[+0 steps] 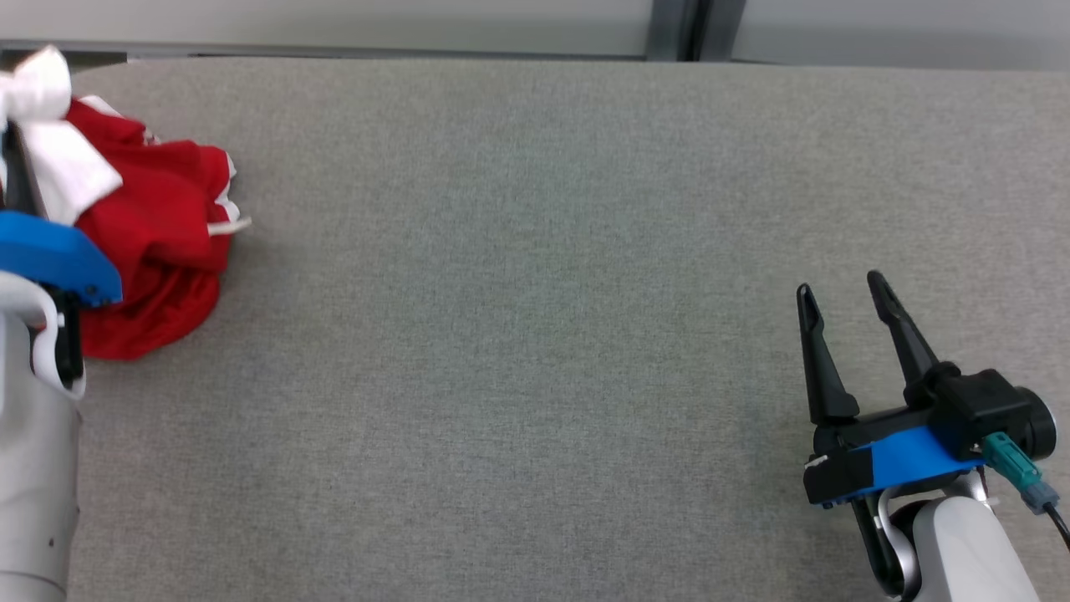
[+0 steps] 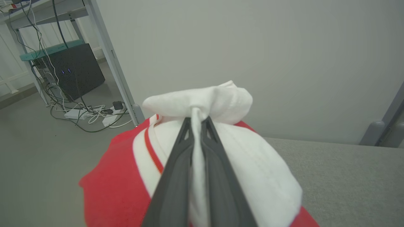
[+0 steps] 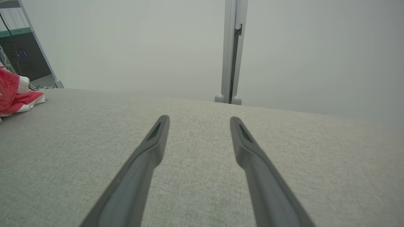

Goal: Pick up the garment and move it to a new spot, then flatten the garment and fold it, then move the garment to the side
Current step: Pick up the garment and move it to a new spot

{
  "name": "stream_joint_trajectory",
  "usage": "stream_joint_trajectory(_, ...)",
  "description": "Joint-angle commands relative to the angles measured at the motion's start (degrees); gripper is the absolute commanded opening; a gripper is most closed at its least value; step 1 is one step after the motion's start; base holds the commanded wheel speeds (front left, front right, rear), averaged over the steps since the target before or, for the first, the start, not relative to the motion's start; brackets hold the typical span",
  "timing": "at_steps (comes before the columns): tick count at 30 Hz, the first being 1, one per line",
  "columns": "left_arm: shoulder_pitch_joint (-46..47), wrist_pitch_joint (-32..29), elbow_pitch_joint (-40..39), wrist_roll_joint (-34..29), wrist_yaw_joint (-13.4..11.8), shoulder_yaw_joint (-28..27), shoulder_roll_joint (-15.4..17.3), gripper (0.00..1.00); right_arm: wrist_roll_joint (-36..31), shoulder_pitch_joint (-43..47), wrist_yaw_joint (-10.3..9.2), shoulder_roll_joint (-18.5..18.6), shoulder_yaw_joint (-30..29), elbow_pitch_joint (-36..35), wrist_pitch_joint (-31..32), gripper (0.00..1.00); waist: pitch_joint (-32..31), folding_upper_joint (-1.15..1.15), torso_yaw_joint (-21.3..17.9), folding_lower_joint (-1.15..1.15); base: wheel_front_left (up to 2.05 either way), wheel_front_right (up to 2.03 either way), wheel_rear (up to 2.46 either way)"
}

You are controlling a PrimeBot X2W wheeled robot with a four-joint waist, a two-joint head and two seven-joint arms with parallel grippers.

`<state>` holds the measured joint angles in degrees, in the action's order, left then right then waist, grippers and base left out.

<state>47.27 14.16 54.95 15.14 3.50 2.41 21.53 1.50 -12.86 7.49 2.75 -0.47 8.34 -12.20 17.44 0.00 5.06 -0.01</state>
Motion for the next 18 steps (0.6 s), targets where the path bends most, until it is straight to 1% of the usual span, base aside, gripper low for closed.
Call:
stream_joint_trajectory(1, 1.64, 0.61, -1.95, -0.34, -0.06, 0.15, 0.09, 0.0, 0.59, 0.66, 0.01, 0.26, 0.05, 0.61, -0.54, 1.0, -1.71, 0.0, -0.94, 0.01, 0.0, 0.0, 0.0)
stream_joint_trajectory(5, 3.97, 0.93, -8.8, -1.37, -0.45, 1.16, -0.36, 0.0, 2.13, 1.68, 0.01, 0.25, 0.29, 2.19, -1.27, 1.0, -4.06, 0.0, -2.04, 0.01, 0.0, 0.0, 0.0)
stream_joint_trajectory(10, 6.57, 0.18, -18.69, -2.09, -0.21, 3.2, -1.88, 0.0, 3.67, 2.05, 0.01, 0.25, 0.49, 3.85, -2.12, 1.0, -5.76, 0.0, -4.76, 0.01, 0.0, 0.0, 0.0)
stream_joint_trajectory(13, 7.96, -1.83, -25.13, -2.88, -0.18, 5.07, -2.98, 0.0, 4.81, 1.58, 0.01, 0.25, 0.85, 4.76, -2.63, 1.0, -5.9, 0.0, -7.36, 0.01, 0.0, 0.0, 0.0)
stream_joint_trajectory(16, 9.07, -4.51, -31.09, -3.18, 0.29, 6.76, -3.69, 0.0, 6.34, 0.85, 0.01, 0.25, 1.63, 5.51, -2.83, 1.0, -5.6, 0.0, -10.81, 0.01, 0.0, 0.0, 0.0)
stream_joint_trajectory(18, 9.51, -6.23, -34.66, -3.16, 0.4, 8.21, -5.03, 0.0, 6.99, 0.64, 0.01, 0.24, 1.93, 5.95, -2.98, 1.0, -5.22, 0.0, -13.1, 0.01, 0.0, 0.0, 0.0)
